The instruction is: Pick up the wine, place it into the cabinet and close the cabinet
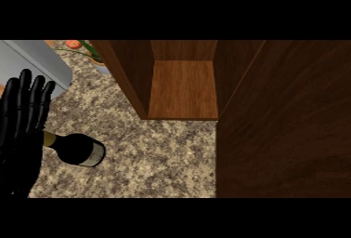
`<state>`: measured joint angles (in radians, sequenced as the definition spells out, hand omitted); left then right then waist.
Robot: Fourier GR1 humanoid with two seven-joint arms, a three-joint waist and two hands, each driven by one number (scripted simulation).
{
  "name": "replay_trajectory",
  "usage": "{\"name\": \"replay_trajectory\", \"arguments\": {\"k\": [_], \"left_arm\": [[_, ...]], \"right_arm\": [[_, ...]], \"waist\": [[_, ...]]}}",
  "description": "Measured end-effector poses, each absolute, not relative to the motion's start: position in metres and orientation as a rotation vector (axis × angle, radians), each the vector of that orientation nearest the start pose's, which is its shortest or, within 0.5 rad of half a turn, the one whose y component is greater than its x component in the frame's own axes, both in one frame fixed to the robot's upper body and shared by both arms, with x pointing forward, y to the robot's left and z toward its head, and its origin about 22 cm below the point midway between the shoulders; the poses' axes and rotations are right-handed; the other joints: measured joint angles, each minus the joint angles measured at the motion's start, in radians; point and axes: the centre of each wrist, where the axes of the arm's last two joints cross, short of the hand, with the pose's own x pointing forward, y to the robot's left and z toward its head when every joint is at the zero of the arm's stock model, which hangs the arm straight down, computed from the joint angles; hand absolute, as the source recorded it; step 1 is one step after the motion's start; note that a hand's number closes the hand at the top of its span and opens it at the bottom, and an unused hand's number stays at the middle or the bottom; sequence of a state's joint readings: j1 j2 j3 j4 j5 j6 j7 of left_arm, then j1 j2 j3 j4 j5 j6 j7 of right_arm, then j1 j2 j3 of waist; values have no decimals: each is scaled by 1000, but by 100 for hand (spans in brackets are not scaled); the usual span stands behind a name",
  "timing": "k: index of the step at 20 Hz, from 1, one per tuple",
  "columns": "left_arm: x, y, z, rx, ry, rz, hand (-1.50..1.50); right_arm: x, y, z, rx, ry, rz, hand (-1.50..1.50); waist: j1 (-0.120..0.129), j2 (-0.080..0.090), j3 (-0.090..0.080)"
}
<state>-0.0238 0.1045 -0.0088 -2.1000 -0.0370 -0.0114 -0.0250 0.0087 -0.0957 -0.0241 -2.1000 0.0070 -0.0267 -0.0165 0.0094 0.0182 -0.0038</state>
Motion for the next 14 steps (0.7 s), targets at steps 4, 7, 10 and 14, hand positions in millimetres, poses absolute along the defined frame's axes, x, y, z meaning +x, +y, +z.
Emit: {"name": "replay_trajectory", "arguments": {"k": [4, 7, 10, 14], "left_arm": [[203, 232, 123, 153, -2111, -97, -150], [200, 224, 116, 181, -2059, 4, -150], [196, 212, 110, 102, -1991, 139, -150], [189, 196, 115, 45, -1948, 230, -150]], "right_arm": [[198, -243, 120, -77, -2092, 73, -150], [182, -237, 118, -5, -2061, 107, -150], [171, -229, 118, 104, -1997, 165, -150], [156, -225, 133, 166, -1959, 206, -150]], "waist": [[-6, -13, 2], [-11, -18, 3], [-14, -20, 3], [-13, -20, 3]]}}
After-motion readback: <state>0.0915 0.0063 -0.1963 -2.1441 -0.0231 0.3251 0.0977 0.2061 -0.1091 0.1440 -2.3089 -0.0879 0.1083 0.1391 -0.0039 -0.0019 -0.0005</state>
